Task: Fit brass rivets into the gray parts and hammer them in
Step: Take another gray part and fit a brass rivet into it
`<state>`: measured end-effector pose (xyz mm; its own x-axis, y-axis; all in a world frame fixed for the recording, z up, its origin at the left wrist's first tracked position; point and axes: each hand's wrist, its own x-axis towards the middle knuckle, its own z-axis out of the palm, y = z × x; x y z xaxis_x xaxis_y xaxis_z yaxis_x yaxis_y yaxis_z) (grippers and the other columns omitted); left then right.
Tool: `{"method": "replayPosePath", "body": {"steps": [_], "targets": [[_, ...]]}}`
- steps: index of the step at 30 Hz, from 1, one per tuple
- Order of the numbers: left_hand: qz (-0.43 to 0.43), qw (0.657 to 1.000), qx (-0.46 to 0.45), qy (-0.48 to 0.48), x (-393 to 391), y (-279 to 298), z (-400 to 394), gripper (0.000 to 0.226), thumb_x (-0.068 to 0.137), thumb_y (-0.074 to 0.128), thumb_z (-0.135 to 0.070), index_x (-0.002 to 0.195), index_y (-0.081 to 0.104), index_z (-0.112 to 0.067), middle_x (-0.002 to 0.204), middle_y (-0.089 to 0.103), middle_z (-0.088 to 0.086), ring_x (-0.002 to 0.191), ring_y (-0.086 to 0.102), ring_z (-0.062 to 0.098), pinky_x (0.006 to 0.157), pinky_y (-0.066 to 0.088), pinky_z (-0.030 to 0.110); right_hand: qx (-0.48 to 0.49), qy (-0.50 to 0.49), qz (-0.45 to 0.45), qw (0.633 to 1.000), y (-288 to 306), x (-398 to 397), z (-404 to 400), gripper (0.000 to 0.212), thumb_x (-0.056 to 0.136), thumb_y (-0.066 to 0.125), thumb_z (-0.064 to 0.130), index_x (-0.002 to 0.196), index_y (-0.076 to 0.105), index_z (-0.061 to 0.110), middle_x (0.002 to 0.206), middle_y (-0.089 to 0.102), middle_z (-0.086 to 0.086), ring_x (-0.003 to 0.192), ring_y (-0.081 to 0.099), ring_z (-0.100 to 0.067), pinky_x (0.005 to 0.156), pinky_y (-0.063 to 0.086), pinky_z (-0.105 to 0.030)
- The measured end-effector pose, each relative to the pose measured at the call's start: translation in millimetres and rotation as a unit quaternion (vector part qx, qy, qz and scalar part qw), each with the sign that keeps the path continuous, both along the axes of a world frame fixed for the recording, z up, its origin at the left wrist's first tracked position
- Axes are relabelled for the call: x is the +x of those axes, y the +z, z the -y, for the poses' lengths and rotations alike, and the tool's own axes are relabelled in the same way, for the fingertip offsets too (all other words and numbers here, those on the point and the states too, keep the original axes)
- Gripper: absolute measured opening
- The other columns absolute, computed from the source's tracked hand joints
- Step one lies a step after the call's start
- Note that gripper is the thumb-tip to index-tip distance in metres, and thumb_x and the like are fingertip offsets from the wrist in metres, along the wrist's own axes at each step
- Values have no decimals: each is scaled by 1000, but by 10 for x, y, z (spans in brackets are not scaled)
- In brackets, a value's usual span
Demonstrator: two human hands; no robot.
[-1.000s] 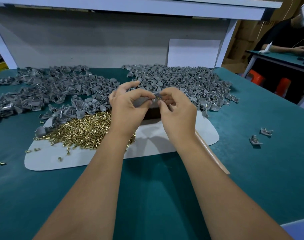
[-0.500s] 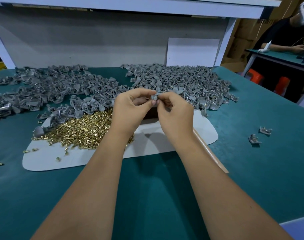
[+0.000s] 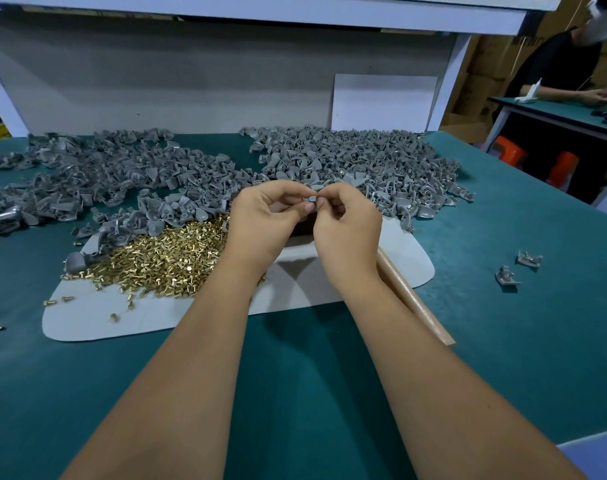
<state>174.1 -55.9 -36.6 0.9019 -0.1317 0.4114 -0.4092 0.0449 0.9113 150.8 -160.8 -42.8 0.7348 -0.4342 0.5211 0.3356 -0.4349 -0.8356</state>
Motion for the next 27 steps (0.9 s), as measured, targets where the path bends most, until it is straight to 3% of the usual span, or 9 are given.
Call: {"method": "replayPosePath", "body": {"steps": [6,10,13,16,22,27], "targets": [[-7,1000,13,3,11,-18,-11,20,83,68,13,95,70,-2,92,70,27,85,66,27,89,57,37,67,14,-37,997,-1,35,-9,23,83,58,-1,71,62,18,65,60,7,61,52,-5,59,41,-14],[2,999,39,17,15,-41,2,22,83,69,12,87,71,-10,81,71,13,75,68,15,80,58,27,133,23,-60,989,-27,96,7,29,83,58,-2,67,61,21,69,64,-3,70,61,-19,72,53,-37],[-2,998,51,26,29,-56,15,23,83,70,8,85,71,-15,82,71,14,76,69,15,79,58,26,162,31,-77,983,-42,111,17,29,84,59,-1,66,61,21,68,65,-3,70,62,-21,77,54,-45],[-30,999,17,23,36,-54,26,17,88,69,3,90,71,-13,82,72,10,75,70,16,75,59,25,139,43,-65,987,-26,91,52,27,86,60,2,69,64,23,71,68,-1,74,65,-19,77,57,-40],[-86,993,-83,-3,70,-27,-53,10,94,61,-4,100,70,-4,79,76,5,75,73,13,69,57,18,141,104,-27,984,34,30,41,28,91,55,-1,88,67,24,85,70,1,77,65,-7,71,52,-16],[-89,989,-119,-18,63,-19,-97,11,95,61,-7,92,71,-11,78,76,3,76,74,14,69,56,18,109,112,-13,988,41,24,22,28,89,59,2,92,67,29,87,69,6,85,67,-9,80,54,-22]]}}
